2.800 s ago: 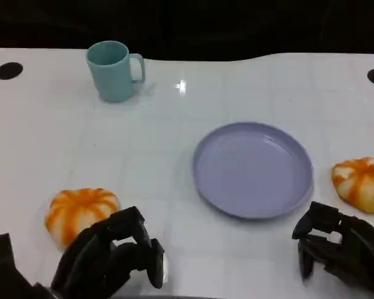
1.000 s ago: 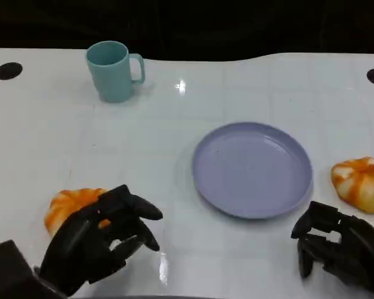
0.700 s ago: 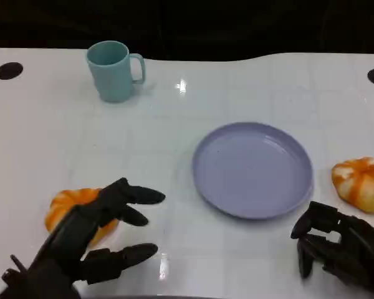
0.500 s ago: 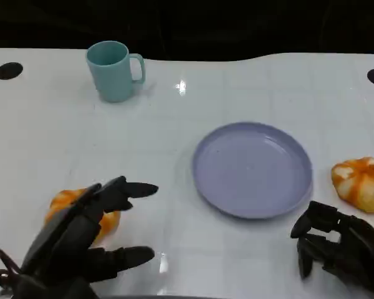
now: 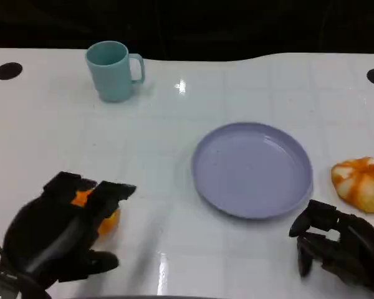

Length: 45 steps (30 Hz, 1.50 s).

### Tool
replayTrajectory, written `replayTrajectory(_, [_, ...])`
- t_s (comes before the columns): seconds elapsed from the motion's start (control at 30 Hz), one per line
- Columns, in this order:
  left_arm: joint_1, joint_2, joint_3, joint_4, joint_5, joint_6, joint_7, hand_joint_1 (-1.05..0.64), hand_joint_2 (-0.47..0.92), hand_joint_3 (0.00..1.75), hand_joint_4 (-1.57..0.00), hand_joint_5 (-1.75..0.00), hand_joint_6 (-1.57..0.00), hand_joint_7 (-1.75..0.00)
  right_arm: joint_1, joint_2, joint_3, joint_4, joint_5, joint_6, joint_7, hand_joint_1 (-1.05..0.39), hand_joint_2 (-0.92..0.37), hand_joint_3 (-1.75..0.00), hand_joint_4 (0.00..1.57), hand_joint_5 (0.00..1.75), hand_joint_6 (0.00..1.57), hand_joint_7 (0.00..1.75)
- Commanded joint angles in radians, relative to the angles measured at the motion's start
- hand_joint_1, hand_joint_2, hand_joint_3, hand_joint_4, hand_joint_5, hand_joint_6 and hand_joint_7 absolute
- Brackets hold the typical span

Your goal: Grasp the bread from the table and place it into the plate.

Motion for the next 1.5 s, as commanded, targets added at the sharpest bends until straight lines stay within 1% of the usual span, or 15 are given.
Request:
replayTrajectory(0.03, [0.002, 0.023, -0.033, -0.041, 0.078, 0.069, -0.027, -0.61, 0.90, 0.03, 0.00, -0.47, -0.09, -0.32, 0.014, -0.011, -0.003, -0.002, -0.002, 0.006, -0.006, -0.54, -0.92, -0.26, 0.67, 1.75, 0.71, 1.35])
replayTrajectory(0.13, [-0.002, 0.024, -0.056, -0.055, 0.136, 0.119, -0.041, -0.50, 0.85, 0.01, 0.00, -0.41, -0.10, -0.29, 0.018, -0.013, 0.000, -0.007, -0.011, 0.003, -0.016, -0.55, -0.92, -0.26, 0.67, 1.75, 0.71, 1.35])
replayTrajectory(0.2, [-0.005, 0.025, -0.070, -0.061, 0.178, 0.149, -0.051, -0.44, 0.83, 0.01, -0.01, -0.37, -0.13, -0.20, 0.020, -0.013, 0.000, -0.011, -0.014, 0.001, -0.019, -0.56, -0.92, -0.26, 0.68, 1.75, 0.72, 1.36])
replayTrajectory(0.33, [-0.030, 0.032, -0.107, -0.050, 0.277, 0.204, -0.085, -0.40, 0.80, 0.00, -0.01, -0.33, -0.14, -0.15, 0.021, -0.012, -0.001, -0.020, -0.012, 0.019, -0.020, -0.55, -0.92, -0.26, 0.68, 1.75, 0.71, 1.36])
replayTrajectory(0.5, [-0.080, 0.040, -0.151, 0.038, 0.336, 0.233, -0.047, -0.40, 0.76, 0.00, -0.04, -0.33, -0.19, -0.12, 0.017, -0.010, -0.008, -0.012, 0.005, 0.039, -0.005, -0.54, -0.92, -0.25, 0.68, 1.75, 0.71, 1.36])
replayTrajectory(0.6, [-0.104, 0.041, -0.166, 0.078, 0.334, 0.251, -0.047, -0.38, 0.76, 0.00, -0.05, -0.30, -0.21, -0.08, 0.015, -0.011, -0.007, -0.008, 0.006, 0.036, -0.002, -0.54, -0.92, -0.24, 0.68, 1.75, 0.71, 1.36])
replayTrajectory(0.7, [-0.143, 0.038, -0.182, 0.157, 0.320, 0.261, -0.030, -0.38, 0.75, 0.00, -0.07, -0.29, -0.23, -0.06, 0.017, -0.013, -0.005, -0.005, -0.001, 0.021, -0.003, -0.54, -0.92, -0.24, 0.68, 1.75, 0.71, 1.36])
replayTrajectory(0.8, [-0.174, 0.042, -0.204, 0.211, 0.320, 0.274, -0.033, -0.41, 0.76, 0.00, -0.09, -0.27, -0.23, -0.05, 0.020, -0.015, -0.003, -0.009, -0.004, 0.020, -0.006, -0.54, -0.92, -0.24, 0.68, 1.75, 0.71, 1.35])
replayTrajectory(0.97, [-0.223, 0.054, -0.242, 0.286, 0.322, 0.301, -0.080, -0.45, 0.78, 0.01, -0.06, -0.24, -0.22, -0.02, 0.026, -0.011, -0.005, -0.020, 0.003, 0.030, -0.006, -0.54, -0.92, -0.24, 0.69, 1.75, 0.72, 1.35])
replayTrajectory(1.1, [-0.265, 0.054, -0.267, 0.381, 0.293, 0.307, -0.055, -0.45, 0.77, 0.00, -0.08, -0.23, -0.24, -0.02, 0.025, -0.010, -0.004, -0.014, 0.000, 0.013, -0.002, -0.54, -0.92, -0.26, 0.69, 1.75, 0.72, 1.35])
replayTrajectory(1.27, [-0.294, 0.070, -0.287, 0.480, 0.235, 0.273, 0.049, -0.37, 0.81, 0.03, -0.20, -0.21, -0.33, -0.03, 0.030, -0.011, 0.001, -0.027, -0.011, 0.018, -0.020, -0.55, -0.92, -0.26, 0.69, 1.75, 0.72, 1.35])
replayTrajectory(1.4, [-0.313, 0.079, -0.297, 0.535, 0.187, 0.254, 0.105, -0.33, 0.86, 0.05, -0.29, -0.20, -0.41, -0.04, 0.035, -0.013, 0.006, -0.042, -0.023, 0.025, -0.035, -0.56, -0.92, -0.26, 0.68, 1.75, 0.72, 1.36])
replayTrajectory(1.47, [-0.319, 0.083, -0.299, 0.556, 0.157, 0.240, 0.135, -0.30, 0.89, 0.07, -0.41, -0.24, -0.48, -0.05, 0.036, -0.012, 0.006, -0.044, -0.021, 0.026, -0.036, -0.57, -0.92, -0.25, 0.68, 1.75, 0.72, 1.36])
replayTrajectory(1.5, [-0.320, 0.084, -0.296, 0.564, 0.139, 0.226, 0.160, -0.29, 0.90, 0.08, -0.45, -0.25, -0.50, -0.06, 0.036, -0.012, 0.006, -0.044, -0.018, 0.027, -0.033, -0.56, -0.92, -0.25, 0.68, 1.75, 0.72, 1.37])
